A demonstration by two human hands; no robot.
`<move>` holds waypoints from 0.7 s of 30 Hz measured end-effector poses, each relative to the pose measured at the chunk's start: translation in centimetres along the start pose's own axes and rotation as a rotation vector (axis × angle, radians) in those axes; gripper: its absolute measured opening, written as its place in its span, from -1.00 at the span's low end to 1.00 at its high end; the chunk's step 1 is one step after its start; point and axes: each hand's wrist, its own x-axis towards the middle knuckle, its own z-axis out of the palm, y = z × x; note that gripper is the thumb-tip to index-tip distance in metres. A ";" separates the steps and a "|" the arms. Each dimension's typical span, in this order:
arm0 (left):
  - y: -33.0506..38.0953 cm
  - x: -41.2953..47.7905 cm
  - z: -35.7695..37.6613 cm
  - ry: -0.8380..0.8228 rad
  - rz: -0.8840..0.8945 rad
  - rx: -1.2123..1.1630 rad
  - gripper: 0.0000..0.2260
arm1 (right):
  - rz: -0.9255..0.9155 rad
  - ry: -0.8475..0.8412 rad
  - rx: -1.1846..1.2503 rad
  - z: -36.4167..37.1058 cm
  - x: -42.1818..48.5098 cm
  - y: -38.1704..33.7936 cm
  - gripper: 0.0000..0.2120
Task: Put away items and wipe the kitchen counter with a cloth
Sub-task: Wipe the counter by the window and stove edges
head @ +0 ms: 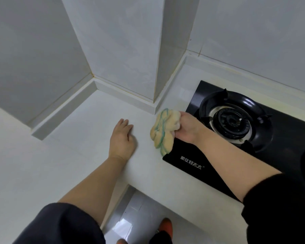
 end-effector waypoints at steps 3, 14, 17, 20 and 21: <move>0.1 -0.2 0.1 -0.001 0.018 0.028 -0.63 | -0.077 0.171 -0.165 -1.2 1.0 0.6 -0.71; -0.3 0.1 0.5 0.005 0.051 0.079 -0.59 | -0.597 0.194 -1.704 1.0 -2.7 4.1 -0.76; -0.4 0.3 0.5 0.004 0.066 0.114 -0.56 | -0.466 0.276 -1.773 1.3 -2.0 6.3 -0.51; -0.4 0.7 0.9 -0.031 0.202 0.273 -0.48 | -0.381 0.387 -2.072 0.6 0.3 7.2 -0.35; -0.1 0.8 1.0 -0.076 0.211 0.340 -0.43 | -0.372 0.415 -2.126 0.4 1.2 6.9 -0.37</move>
